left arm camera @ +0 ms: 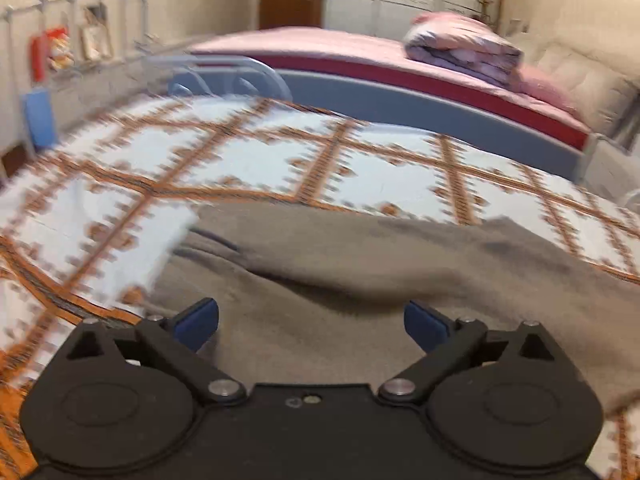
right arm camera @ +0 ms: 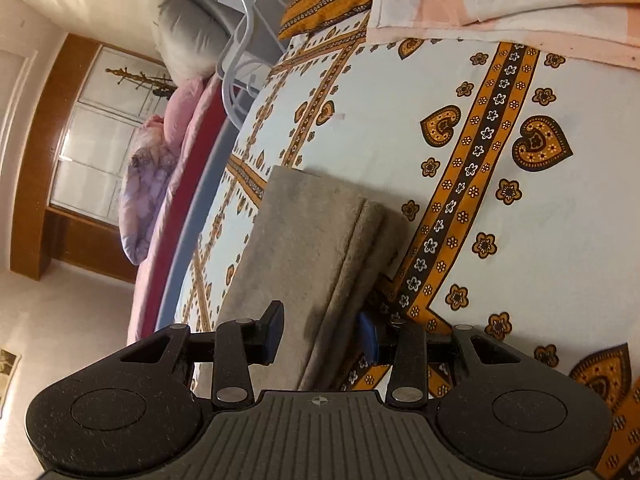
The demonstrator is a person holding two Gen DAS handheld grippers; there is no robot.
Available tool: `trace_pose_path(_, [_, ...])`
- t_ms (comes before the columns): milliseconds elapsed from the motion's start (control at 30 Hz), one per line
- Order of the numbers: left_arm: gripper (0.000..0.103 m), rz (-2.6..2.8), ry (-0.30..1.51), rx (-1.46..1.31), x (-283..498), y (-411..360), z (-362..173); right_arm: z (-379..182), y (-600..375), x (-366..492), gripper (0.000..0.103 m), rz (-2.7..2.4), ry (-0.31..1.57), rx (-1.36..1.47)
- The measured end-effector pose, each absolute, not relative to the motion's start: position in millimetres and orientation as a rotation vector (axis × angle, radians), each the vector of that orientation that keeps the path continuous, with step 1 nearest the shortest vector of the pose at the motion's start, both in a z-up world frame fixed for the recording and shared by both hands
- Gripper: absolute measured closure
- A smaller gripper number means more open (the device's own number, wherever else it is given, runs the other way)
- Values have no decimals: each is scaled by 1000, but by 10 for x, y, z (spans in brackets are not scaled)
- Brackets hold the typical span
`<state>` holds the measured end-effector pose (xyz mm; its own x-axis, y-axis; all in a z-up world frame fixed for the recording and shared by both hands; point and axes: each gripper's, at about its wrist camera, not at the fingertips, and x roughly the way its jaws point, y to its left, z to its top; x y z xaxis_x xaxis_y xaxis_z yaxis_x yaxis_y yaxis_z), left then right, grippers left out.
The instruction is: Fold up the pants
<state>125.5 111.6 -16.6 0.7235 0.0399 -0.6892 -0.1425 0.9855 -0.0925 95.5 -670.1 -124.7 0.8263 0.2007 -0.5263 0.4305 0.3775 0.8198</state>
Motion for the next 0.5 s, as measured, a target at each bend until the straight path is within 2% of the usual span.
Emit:
trace_pose_path(33, [10,57,765,-147,1255,1043,-172,-1243,-6696,971,82,-158,625,1190])
trace_pose_path(67, [10,29,765,-124,1252,918,-174,-1215,-6684,993,94,-166,646,1152])
trace_pose_path(133, [10,11,756,-72,1237,623,-195,-1148,-6624,1012,93,-171,669,1072])
trace_pose_path(267, [10,-86,780,-142,1264,-235,-387,-915,-6525,946,93,-138,591,972])
trace_pose_path(333, [12,-131,784,-93,1280,-833,-464,-993,-6486,1009,93,-180,669,927])
trace_pose_path(367, [12,-130,781,-69,1276,-1146,-480,-1075,-6479,1032,94,-204,715,929])
trace_pose_path(500, [12,-244,814,-64,1258,-2058,-462,-1053,-6543,910,92,-184,637,1057])
